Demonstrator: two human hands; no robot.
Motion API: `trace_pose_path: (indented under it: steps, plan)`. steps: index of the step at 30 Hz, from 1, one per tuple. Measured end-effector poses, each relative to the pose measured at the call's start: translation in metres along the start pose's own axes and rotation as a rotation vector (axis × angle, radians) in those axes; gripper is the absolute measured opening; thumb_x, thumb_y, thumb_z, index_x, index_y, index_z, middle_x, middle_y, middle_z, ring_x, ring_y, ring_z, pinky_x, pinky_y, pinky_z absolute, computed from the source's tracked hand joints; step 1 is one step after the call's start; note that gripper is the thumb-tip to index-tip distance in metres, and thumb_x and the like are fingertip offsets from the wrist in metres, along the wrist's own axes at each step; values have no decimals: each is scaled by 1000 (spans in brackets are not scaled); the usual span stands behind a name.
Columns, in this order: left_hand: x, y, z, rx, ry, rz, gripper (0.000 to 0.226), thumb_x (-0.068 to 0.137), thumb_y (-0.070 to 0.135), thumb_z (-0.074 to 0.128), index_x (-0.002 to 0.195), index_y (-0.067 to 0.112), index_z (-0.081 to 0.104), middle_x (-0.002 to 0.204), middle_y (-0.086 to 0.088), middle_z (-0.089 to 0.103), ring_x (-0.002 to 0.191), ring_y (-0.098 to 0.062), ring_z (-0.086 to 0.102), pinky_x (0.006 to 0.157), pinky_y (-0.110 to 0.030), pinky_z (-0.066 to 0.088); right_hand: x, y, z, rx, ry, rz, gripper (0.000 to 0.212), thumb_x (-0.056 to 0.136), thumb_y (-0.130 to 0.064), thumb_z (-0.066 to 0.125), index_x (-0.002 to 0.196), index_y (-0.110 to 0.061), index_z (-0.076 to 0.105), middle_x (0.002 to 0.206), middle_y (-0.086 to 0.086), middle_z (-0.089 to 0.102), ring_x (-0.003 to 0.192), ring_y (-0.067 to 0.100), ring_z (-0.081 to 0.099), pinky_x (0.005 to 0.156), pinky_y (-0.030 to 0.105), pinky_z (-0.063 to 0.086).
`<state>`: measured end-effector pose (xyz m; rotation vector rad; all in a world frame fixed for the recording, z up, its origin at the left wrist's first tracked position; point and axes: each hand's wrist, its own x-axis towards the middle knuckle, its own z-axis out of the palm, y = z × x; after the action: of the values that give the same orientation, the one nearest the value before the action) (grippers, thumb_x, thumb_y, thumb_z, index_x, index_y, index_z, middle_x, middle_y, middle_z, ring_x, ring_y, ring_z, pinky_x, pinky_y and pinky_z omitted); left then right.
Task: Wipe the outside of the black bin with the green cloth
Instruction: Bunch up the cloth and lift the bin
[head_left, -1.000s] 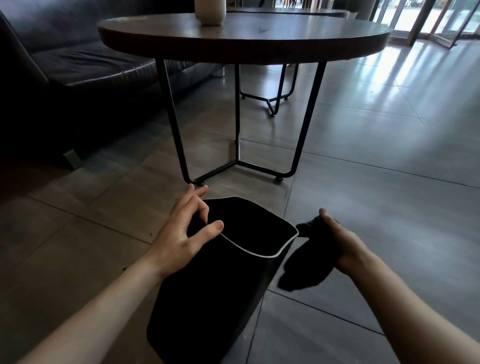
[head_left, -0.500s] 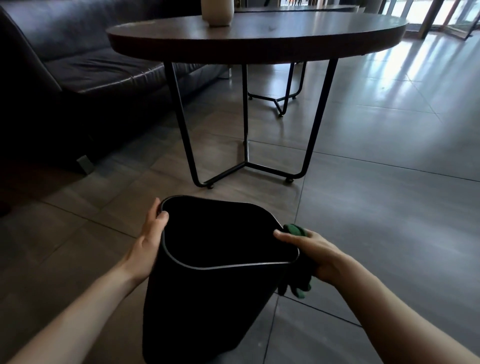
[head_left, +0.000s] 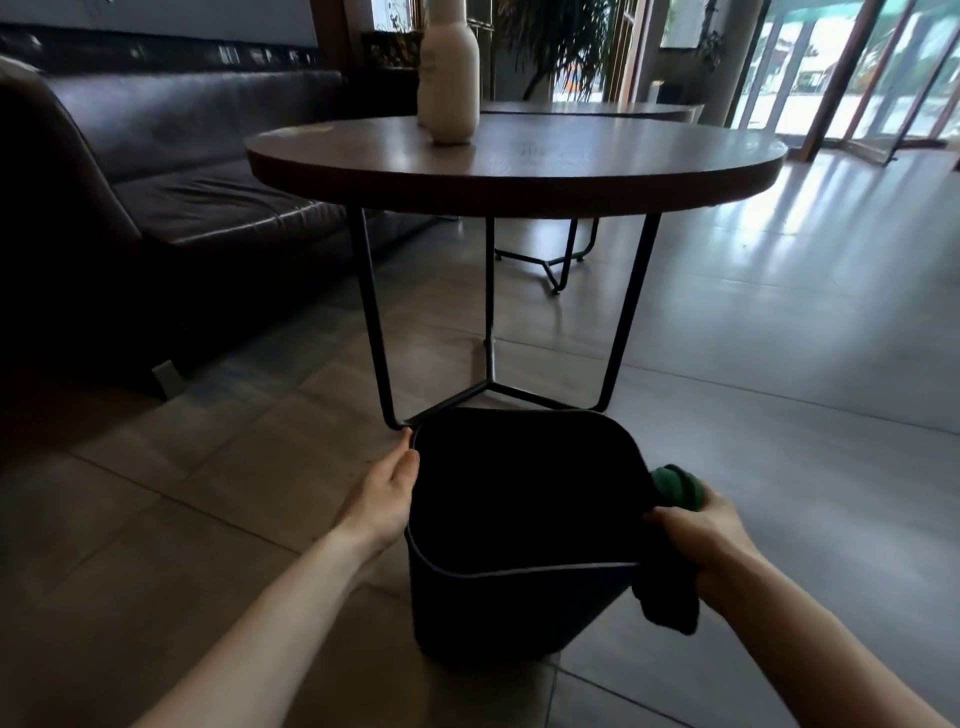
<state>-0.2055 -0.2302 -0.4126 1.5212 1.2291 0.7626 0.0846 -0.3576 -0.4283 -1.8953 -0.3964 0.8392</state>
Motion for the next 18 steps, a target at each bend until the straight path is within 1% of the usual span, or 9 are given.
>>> trace_pose_path:
  steps: [1, 3, 5, 7, 9, 11, 14, 16, 18]
  plan:
    - [7, -2, 5, 52, 23, 2, 47, 110, 29, 36, 156, 21, 37, 159, 2, 43, 146, -14, 39, 118, -33, 34, 1, 0, 0, -7, 31, -5, 47, 81, 8, 71, 117, -22, 66, 102, 20, 73, 90, 44, 73, 84, 63, 62]
    - [20, -6, 13, 133, 64, -17, 44, 109, 29, 38, 153, 24, 44, 153, 1, 52, 139, -20, 49, 99, -28, 43, 4, 2, 0, 1, 69, -13, 52, 77, 4, 72, 116, -29, 64, 103, 19, 72, 91, 47, 72, 82, 64, 62]
    - [30, -7, 21, 153, 80, -47, 43, 109, 29, 40, 150, 25, 48, 148, 2, 57, 132, -21, 56, 85, -25, 40, 11, 5, 0, 11, 82, -6, 55, 72, 1, 72, 116, -30, 63, 105, 19, 71, 95, 50, 70, 85, 65, 60]
    - [37, -8, 28, 123, 62, -56, 43, 109, 27, 41, 151, 23, 48, 147, 1, 58, 128, -20, 57, 84, -23, 39, 18, 6, 1, 9, 84, 7, 56, 72, -1, 75, 120, -27, 62, 108, 20, 70, 99, 48, 70, 90, 63, 59]
    - [41, -8, 33, 54, 33, -76, 45, 109, 25, 41, 154, 20, 41, 149, -1, 55, 126, -18, 57, 87, -24, 43, 22, 8, 4, 12, 78, 10, 52, 76, -2, 78, 121, -25, 62, 110, 20, 71, 101, 46, 70, 93, 61, 59]
    - [41, -9, 36, -3, 1, -94, 48, 109, 25, 40, 157, 20, 34, 152, -1, 51, 132, -19, 54, 98, -29, 46, 20, 9, 5, 24, 69, 1, 46, 79, -4, 80, 115, -26, 62, 109, 19, 71, 101, 44, 70, 94, 60, 59]
    - [41, -14, 38, -33, -22, -90, 55, 109, 30, 42, 160, 23, 24, 160, 0, 40, 145, -19, 41, 117, -36, 37, 16, 11, 5, 48, 38, -8, 36, 86, -10, 80, 114, -25, 62, 107, 17, 73, 96, 40, 73, 91, 57, 61]
    - [39, -18, 37, -48, -39, -88, 60, 108, 33, 43, 162, 22, 19, 164, 1, 32, 150, -18, 32, 122, -40, 30, 10, 10, 4, 76, -17, -12, 27, 92, -15, 77, 116, -20, 64, 105, 18, 74, 90, 36, 75, 79, 47, 65]
    - [37, -21, 35, -17, -43, -82, 64, 107, 35, 44, 162, 21, 15, 167, 1, 25, 154, -18, 24, 123, -35, 25, 5, 8, 1, 88, -76, -2, 23, 97, -20, 73, 118, -15, 64, 106, 20, 75, 87, 33, 75, 66, 36, 60]
